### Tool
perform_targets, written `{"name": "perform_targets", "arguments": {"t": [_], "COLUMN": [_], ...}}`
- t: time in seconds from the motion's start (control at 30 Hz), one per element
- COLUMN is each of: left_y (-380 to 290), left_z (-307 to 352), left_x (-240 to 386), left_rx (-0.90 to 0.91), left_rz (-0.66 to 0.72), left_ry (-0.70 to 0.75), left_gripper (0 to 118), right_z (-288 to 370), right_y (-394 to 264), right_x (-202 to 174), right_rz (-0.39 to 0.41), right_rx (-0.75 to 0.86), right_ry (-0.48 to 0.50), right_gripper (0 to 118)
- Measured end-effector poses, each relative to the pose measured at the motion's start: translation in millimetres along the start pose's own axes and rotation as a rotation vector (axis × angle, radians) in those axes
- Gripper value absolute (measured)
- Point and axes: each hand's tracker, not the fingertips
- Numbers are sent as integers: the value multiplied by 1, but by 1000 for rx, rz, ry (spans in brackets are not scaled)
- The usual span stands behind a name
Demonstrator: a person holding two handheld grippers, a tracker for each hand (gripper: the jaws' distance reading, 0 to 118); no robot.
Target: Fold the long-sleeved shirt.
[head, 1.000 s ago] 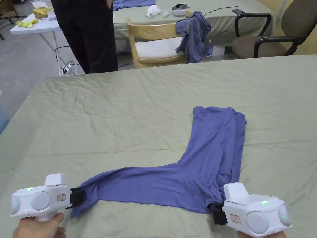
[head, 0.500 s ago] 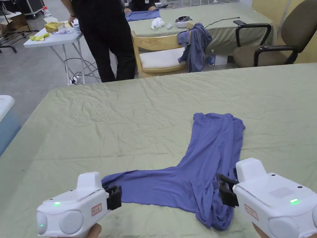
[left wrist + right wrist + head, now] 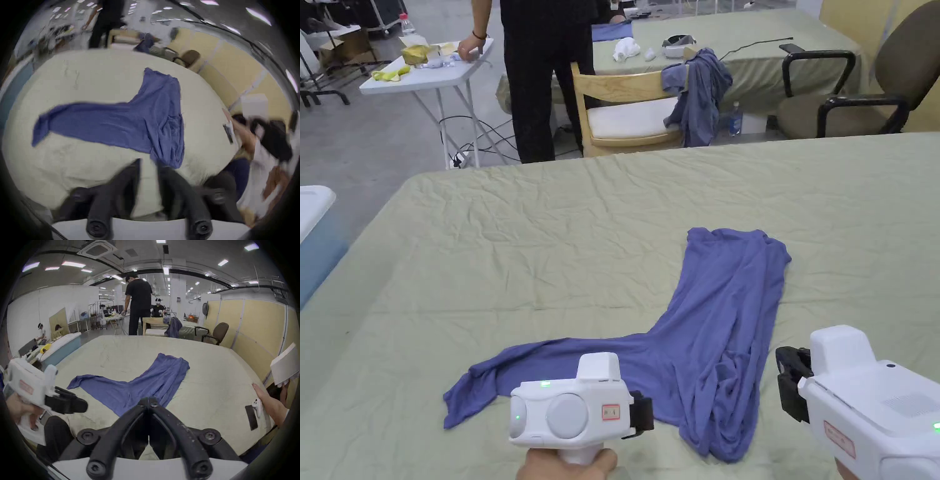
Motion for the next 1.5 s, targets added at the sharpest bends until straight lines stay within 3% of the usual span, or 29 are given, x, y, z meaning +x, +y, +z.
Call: {"name": "perform_targets", "arguments": {"t": [0.03,0.1,0.2,0.5,0.63,0.73,0.83,0.9,1.0,1.07,1.13,1.2,1.33,1.5], "left_y": [4,4,1,15,24,27,27,25,20,20,20,20,20,25], "left_z": [-15,-42,-70,-141,-160,-175,-176,-173,-168,-159,-154,-150,-157,-151], "left_x": [-7,-17,-28,-23,2,12,24,27,35,32,33,35,24,6], "left_rx": [-40,-78,-48,-92,-119,-183,-192,-179,-166,-159,-129,-104,-132,-135], "left_rz": [113,283,390,366,226,182,154,119,9,20,-19,-122,-70,-18], "left_ry": [-14,-78,7,117,198,231,271,280,304,303,331,370,324,237], "left_gripper": [77,78,78,78,80,89,88,84,66,40,4,4,4,3], "right_z": [-2,-8,-20,-52,-66,-75,-80,-84,-86,-89,-93,-99,-116,-164], "right_y": [-1,-6,-13,-30,-38,-42,-43,-42,-38,-35,-32,-30,-16,47], "right_x": [4,11,26,57,60,58,54,53,51,51,51,50,53,73], "right_rz": [0,-6,-37,-74,-79,-83,-72,-66,-55,-46,-36,-23,5,119], "right_rx": [-8,-15,-44,-135,-171,-197,-208,-213,-216,-214,-215,-216,-220,-179], "right_ry": [-2,-12,-16,-49,-56,-42,-35,-30,-21,-18,-17,-17,11,125], "right_gripper": [1,1,1,1,1,2,2,2,2,2,2,2,2,2]}}
